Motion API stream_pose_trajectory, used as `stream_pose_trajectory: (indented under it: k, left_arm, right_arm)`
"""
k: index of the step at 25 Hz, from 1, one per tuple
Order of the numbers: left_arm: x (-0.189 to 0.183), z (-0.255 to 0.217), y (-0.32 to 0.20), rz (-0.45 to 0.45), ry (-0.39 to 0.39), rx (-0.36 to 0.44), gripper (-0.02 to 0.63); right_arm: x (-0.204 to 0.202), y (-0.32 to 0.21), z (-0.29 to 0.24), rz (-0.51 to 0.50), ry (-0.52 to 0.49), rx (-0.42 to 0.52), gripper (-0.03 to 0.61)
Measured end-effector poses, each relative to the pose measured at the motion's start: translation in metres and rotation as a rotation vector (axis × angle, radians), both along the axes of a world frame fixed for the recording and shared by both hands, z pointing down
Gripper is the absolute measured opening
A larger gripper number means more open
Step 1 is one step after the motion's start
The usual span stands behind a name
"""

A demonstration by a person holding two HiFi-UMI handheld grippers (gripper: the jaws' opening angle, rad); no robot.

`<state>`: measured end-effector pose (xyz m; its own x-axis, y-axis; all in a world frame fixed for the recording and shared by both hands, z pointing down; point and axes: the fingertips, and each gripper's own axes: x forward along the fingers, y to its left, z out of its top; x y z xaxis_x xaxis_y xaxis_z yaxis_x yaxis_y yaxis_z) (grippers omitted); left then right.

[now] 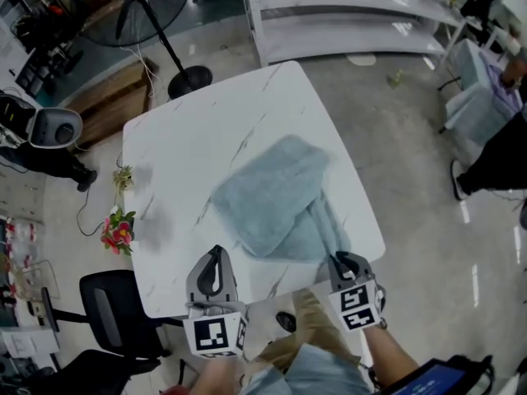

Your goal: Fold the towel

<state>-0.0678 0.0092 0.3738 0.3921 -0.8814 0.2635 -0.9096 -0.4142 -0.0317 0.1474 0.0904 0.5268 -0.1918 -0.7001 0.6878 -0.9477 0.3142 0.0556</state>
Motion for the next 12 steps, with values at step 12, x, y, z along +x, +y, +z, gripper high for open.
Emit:
stream_pose_trajectory:
  k: [12]
  left_arm:
    - [0.022, -0.002, 0.034, 0.065, -0.026, 0.010, 0.008]
  right_arm:
    - [-0.003, 0.053, 0.000, 0.076, -0.076, 0.024, 0.043]
